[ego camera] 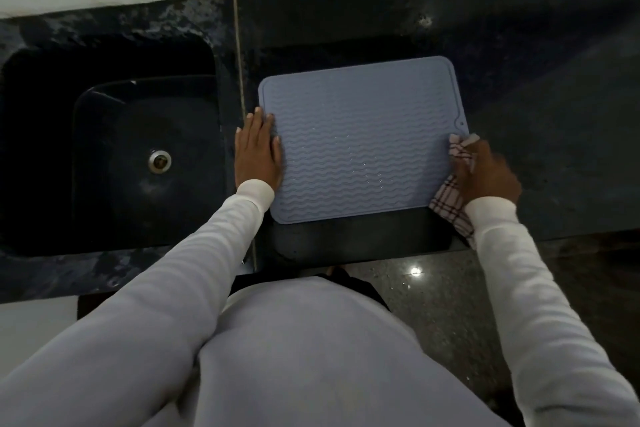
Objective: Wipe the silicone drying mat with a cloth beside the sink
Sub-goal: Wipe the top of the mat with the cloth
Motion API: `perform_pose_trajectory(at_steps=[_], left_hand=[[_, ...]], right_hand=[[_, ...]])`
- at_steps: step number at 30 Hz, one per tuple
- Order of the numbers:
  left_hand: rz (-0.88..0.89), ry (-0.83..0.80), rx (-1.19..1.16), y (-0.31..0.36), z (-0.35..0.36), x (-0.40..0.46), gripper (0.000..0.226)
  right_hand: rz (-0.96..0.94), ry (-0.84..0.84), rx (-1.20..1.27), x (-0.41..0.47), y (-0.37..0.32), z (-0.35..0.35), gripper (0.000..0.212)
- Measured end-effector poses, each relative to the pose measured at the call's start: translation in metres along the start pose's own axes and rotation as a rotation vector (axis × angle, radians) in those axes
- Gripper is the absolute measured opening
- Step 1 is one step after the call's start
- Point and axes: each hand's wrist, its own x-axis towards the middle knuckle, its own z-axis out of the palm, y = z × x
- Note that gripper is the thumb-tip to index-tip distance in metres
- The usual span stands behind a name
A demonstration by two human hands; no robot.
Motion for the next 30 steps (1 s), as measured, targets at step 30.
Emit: perform_pose_trajectory(at_steps=[30], left_hand=[[0.050, 0.026, -0.045, -0.009, 0.003, 0.004, 0.048]], right_hand=[[-0.576, -0.248, 0.079, -0.121, -0.212, 0.070, 0.048]])
